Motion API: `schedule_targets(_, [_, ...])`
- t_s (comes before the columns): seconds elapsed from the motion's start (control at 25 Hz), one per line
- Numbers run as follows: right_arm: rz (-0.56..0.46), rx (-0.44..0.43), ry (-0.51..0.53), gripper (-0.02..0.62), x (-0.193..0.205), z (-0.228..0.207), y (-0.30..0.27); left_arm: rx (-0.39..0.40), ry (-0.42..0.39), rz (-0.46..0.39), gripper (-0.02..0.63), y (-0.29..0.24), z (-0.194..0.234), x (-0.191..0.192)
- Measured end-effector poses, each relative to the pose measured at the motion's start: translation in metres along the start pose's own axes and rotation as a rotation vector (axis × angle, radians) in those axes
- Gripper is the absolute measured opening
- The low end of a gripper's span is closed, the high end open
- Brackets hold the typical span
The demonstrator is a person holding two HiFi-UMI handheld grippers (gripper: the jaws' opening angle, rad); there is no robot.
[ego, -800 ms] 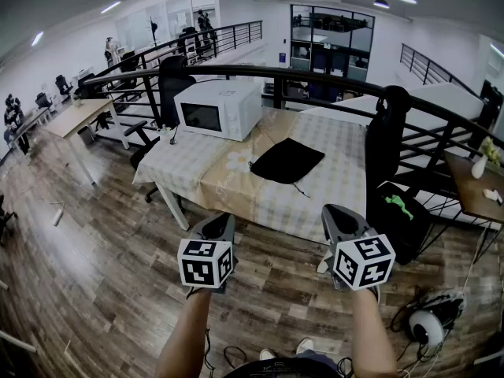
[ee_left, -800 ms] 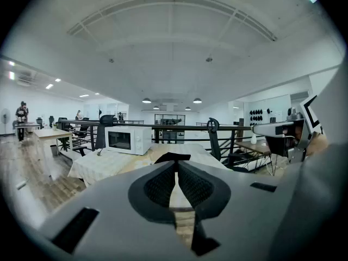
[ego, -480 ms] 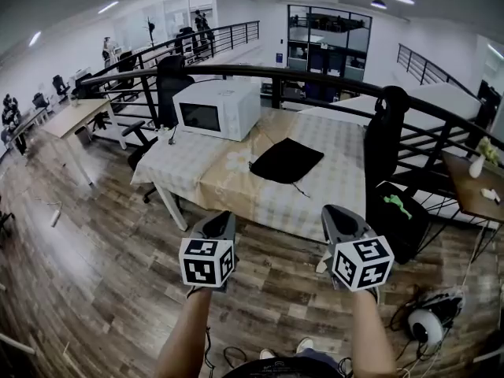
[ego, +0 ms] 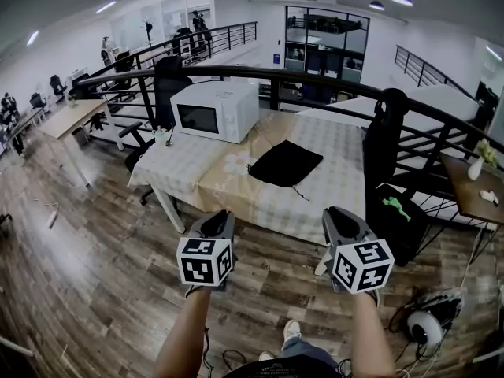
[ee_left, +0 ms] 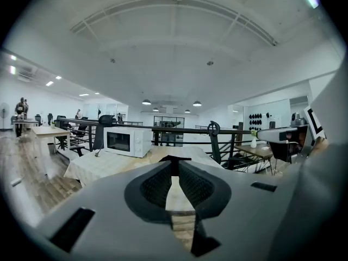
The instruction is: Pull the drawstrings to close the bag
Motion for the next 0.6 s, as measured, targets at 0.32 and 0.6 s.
schedule_targets(0.32, [0.005,-0.005,-0.017,0.072,0.007,-0.013,-0.024,0.014,0.004,0.012,0.101,-0.027,0.004,0.001])
schedule_targets(0.6, [0.005,-0.027,-0.024,0.1,0.01,-0.029,-0.059,0.005,0.002,0.023,0.13,-0.062,0.015,-0.001])
Point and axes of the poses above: the fingertips, and each gripper's own axes: y backward along the fingers, z to its left, x out of its underside, the point moved 4 cm from there along y, backward along the fingers, and after that the axes turned 7 degrees about -z, right-handed, at the moved point
